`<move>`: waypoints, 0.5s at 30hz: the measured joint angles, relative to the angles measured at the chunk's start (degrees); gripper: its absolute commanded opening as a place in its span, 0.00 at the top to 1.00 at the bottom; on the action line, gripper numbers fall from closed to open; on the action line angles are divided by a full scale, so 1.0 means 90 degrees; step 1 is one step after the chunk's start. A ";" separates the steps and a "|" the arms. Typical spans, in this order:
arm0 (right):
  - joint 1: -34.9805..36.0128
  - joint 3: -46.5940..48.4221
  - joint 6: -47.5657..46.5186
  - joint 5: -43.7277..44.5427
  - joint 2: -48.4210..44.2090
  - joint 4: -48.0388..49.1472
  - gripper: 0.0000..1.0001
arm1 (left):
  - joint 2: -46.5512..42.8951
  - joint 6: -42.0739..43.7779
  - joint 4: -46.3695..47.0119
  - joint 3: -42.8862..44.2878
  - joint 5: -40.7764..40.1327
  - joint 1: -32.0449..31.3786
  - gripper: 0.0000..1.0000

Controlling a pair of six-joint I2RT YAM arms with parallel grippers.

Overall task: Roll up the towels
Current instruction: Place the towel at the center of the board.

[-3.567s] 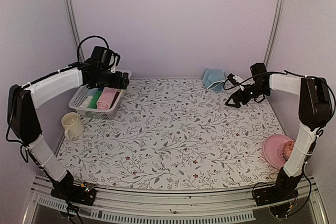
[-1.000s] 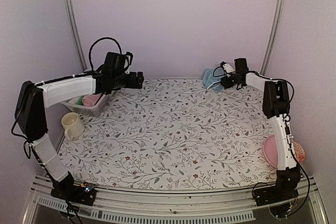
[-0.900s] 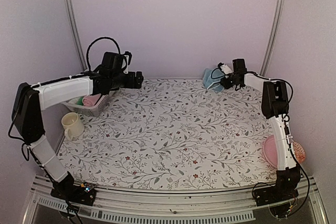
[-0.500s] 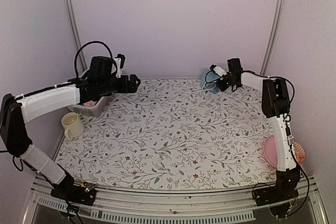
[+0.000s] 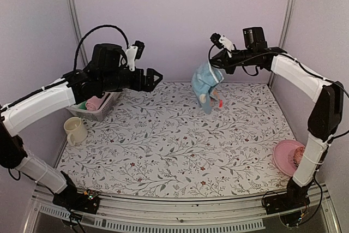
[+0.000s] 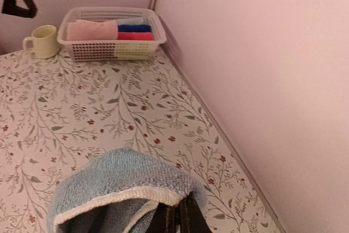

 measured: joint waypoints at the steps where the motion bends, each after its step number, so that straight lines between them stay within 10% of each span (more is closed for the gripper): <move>1: 0.0126 -0.0092 -0.0005 -0.0131 -0.0160 -0.0049 0.98 | 0.0000 0.0073 -0.0073 0.0153 -0.0005 -0.0087 0.03; 15: 0.0714 -0.1202 -0.0682 -0.0746 0.0549 -0.1423 0.98 | 0.0129 0.0578 0.0005 -0.0340 0.0131 -0.0437 0.03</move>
